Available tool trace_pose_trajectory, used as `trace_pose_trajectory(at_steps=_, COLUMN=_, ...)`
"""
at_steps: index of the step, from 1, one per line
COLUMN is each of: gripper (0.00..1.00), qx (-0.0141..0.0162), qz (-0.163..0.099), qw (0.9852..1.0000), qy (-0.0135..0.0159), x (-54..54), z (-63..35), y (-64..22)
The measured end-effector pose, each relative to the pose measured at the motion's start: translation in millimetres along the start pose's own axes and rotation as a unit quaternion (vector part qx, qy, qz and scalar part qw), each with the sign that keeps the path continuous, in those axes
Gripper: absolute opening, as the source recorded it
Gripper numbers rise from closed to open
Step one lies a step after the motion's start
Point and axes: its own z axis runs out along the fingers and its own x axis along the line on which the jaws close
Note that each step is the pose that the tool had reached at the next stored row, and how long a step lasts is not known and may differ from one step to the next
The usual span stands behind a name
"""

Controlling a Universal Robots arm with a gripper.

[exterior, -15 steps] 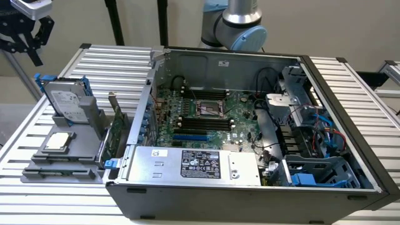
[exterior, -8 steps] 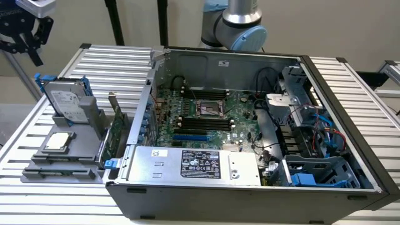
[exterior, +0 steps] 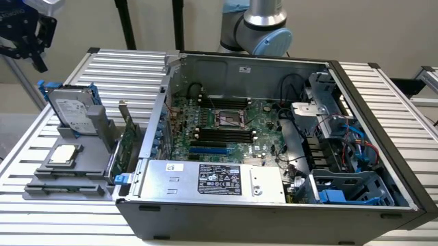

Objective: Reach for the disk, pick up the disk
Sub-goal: 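Pick up the disk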

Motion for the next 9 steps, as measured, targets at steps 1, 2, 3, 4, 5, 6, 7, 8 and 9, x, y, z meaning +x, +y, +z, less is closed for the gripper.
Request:
trace_pose_trajectory(at_steps=1, gripper=0.11, qx=0.0004, qz=-0.009, qw=1.0000, qy=-0.0001, x=0.0, z=-0.1, y=0.0)
trace_pose_trajectory(at_steps=2, gripper=0.11, qx=0.0008, qz=-0.018, qw=0.9998, qy=-0.0002, x=0.0, z=-0.2, y=0.0)
trace_pose_trajectory(at_steps=3, gripper=0.11, qx=0.0013, qz=-0.027, qw=0.9996, qy=-0.0004, x=0.0, z=-0.1, y=0.0)
trace_pose_trajectory(at_steps=4, gripper=0.11, qx=0.0018, qz=-0.036, qw=0.9994, qy=-0.0006, x=0.0, z=0.0, y=0.0)
trace_pose_trajectory(at_steps=5, gripper=0.11, qx=0.0022, qz=-0.045, qw=0.9990, qy=-0.0006, x=0.0, z=0.0, y=0.0)
trace_pose_trajectory(at_steps=6, gripper=0.11, qx=0.0024, qz=-0.055, qw=0.9985, qy=-0.0005, x=0.0, z=-0.1, y=0.0)
trace_pose_trajectory(at_steps=7, gripper=0.11, qx=0.0027, qz=-0.063, qw=0.9980, qy=-0.0005, x=0.0, z=-0.1, y=0.0)
trace_pose_trajectory(at_steps=8, gripper=0.11, qx=0.0030, qz=-0.073, qw=0.9974, qy=-0.0005, x=0.0, z=-0.1, y=0.0)
trace_pose_trajectory(at_steps=9, gripper=0.11, qx=0.0033, qz=-0.082, qw=0.9967, qy=-0.0004, x=0.0, z=-0.1, y=0.0)
